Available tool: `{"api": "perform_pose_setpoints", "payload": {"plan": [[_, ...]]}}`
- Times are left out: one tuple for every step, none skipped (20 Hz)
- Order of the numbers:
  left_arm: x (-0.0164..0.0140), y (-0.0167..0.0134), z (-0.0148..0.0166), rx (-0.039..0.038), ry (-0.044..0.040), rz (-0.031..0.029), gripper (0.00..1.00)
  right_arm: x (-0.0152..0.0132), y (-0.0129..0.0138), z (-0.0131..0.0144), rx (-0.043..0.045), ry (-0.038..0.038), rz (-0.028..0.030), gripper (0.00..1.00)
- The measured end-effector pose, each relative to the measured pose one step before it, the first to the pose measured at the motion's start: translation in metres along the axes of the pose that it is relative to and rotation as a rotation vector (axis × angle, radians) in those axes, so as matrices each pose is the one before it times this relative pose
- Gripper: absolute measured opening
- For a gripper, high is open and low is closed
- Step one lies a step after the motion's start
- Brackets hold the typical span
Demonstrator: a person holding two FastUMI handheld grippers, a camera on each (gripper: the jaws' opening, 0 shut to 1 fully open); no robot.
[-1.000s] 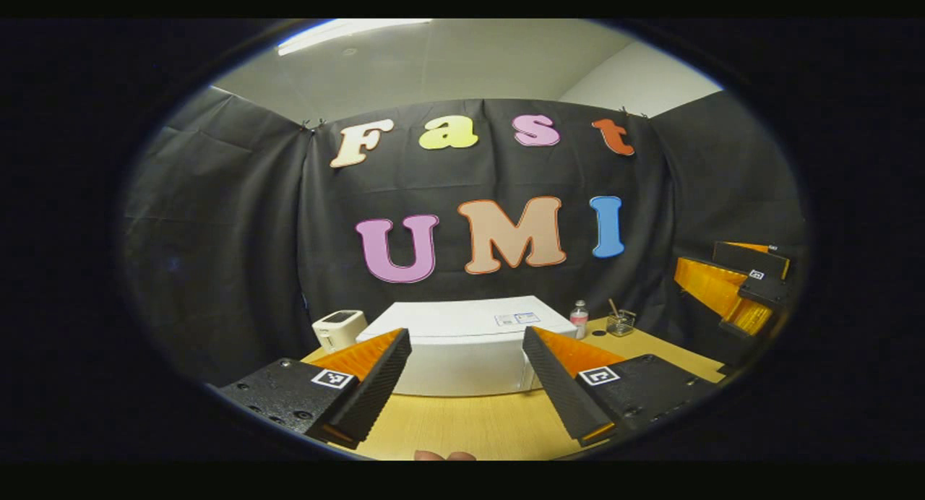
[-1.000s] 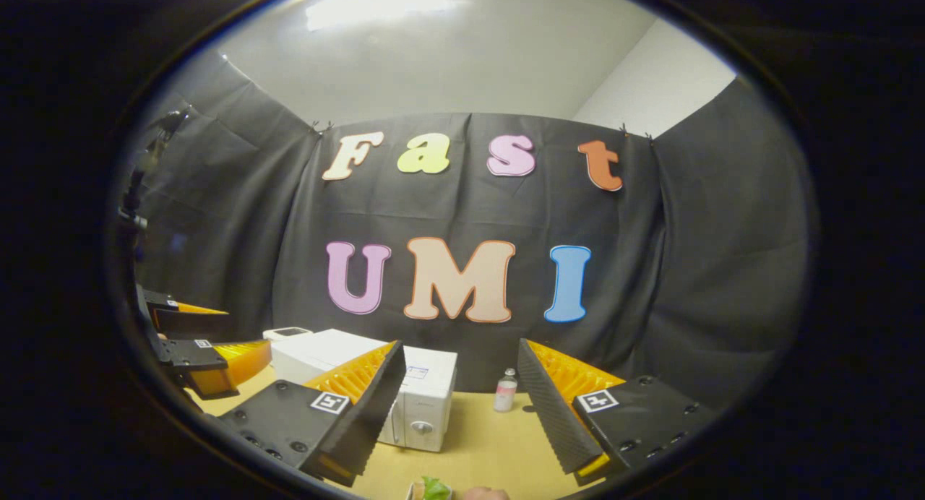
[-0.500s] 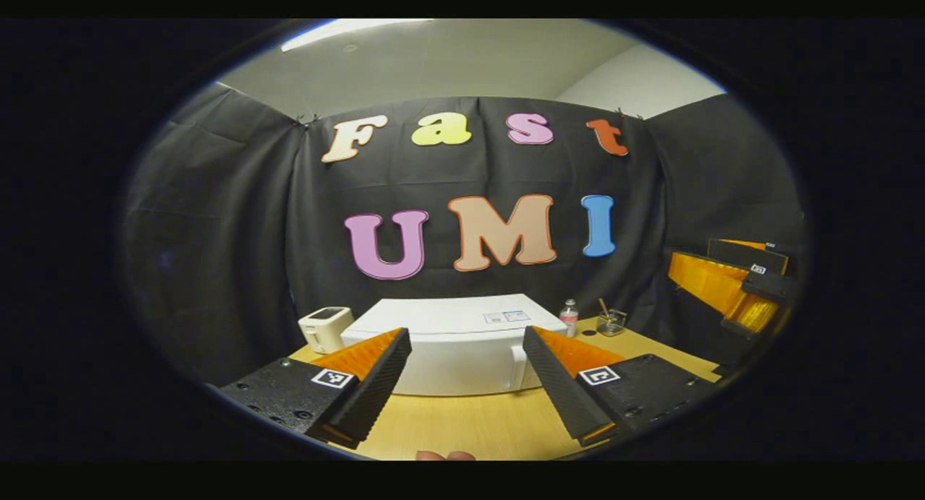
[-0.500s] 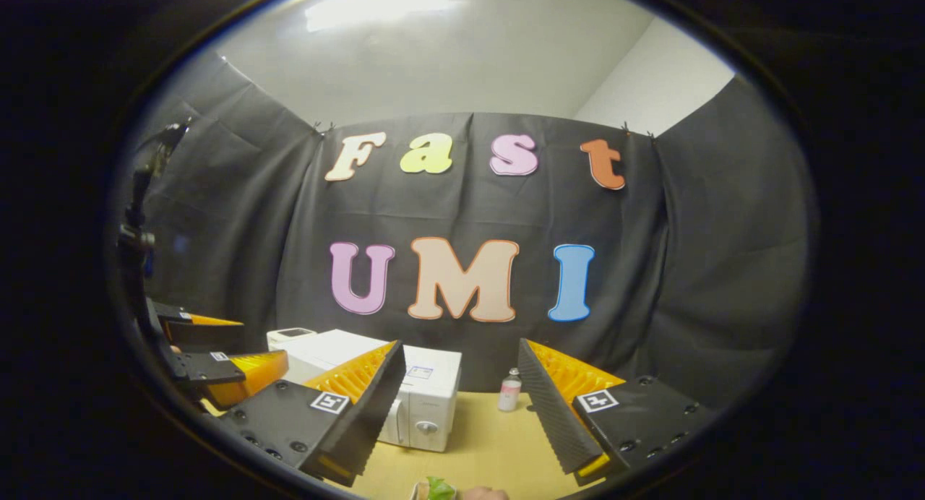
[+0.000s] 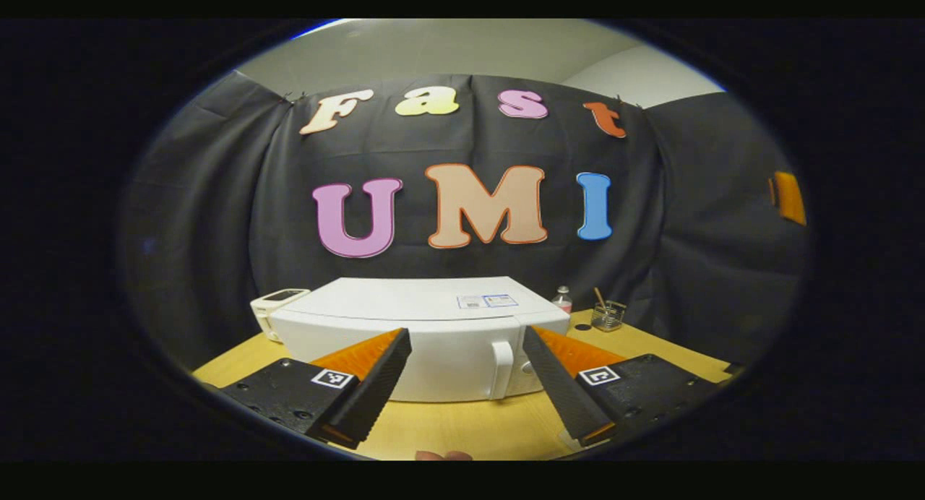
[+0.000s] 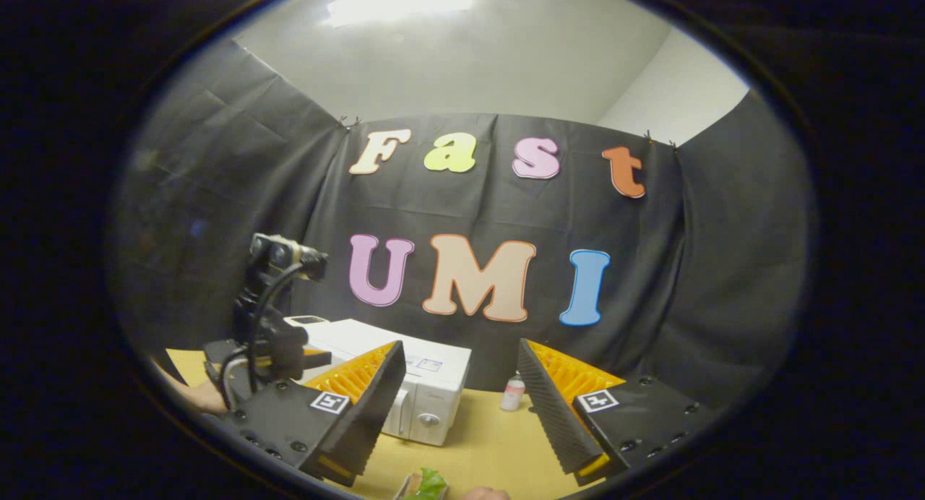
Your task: Open the microwave oven with the left hand, put the food in, and close the microwave oven.
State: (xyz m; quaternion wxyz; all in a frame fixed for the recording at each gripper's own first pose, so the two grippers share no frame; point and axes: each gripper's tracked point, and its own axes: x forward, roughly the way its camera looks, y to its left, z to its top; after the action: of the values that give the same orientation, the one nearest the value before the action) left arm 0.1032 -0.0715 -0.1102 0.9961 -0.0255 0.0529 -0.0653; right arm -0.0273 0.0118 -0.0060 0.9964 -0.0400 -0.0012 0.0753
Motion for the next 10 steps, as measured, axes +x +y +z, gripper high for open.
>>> {"api": "perform_pose_setpoints", "payload": {"plan": [[0.01131,-0.00381,-0.01465,-0.01623,0.03537,-0.00444,0.98,-0.00129,-0.00552,0.00104,-0.01621,-0.00155,-0.01035,0.96],[0.01136,-0.00329,-0.01160,0.00361,0.02122,-0.00237,1.00,-0.00184,-0.00623,-0.00018,-0.01404,-0.00208,-0.01246,0.96],[0.00837,-0.00246,-0.01694,0.01853,0.05467,-0.00349,0.99,-0.00160,-0.00672,-0.00003,-0.01087,-0.00205,-0.01486,0.96],[0.00713,-0.00454,-0.01156,0.01726,0.03701,-0.00889,0.98,-0.00184,-0.00683,-0.00037,-0.00982,0.00136,-0.01492,0.98],[0.00779,-0.00873,-0.00916,0.01343,0.02395,-0.01826,0.98,-0.00028,-0.00843,-0.00108,-0.01345,0.00509,-0.01773,0.96],[0.00510,-0.00574,-0.00512,0.02033,0.01539,-0.01057,0.98,-0.00106,-0.00925,-0.00275,-0.01066,0.00571,-0.02276,0.96],[0.00422,-0.00271,-0.00266,0.02026,0.00320,-0.00428,0.98,-0.00081,-0.00808,-0.00179,-0.00326,0.00592,-0.01637,0.96],[0.00514,-0.00286,-0.00227,0.00966,0.00614,-0.00156,0.98,-0.00045,-0.00783,-0.00225,0.00017,0.00625,-0.01769,0.96],[0.00543,-0.00224,-0.00295,0.00269,0.00558,-0.00427,0.98,-0.00044,-0.00783,-0.00189,0.00214,0.00803,-0.01843,0.98],[0.00322,-0.00114,-0.00506,0.00308,0.01311,0.00115,1.00,-0.00032,-0.00795,-0.00314,0.00439,0.01073,-0.01638,0.96]]}}
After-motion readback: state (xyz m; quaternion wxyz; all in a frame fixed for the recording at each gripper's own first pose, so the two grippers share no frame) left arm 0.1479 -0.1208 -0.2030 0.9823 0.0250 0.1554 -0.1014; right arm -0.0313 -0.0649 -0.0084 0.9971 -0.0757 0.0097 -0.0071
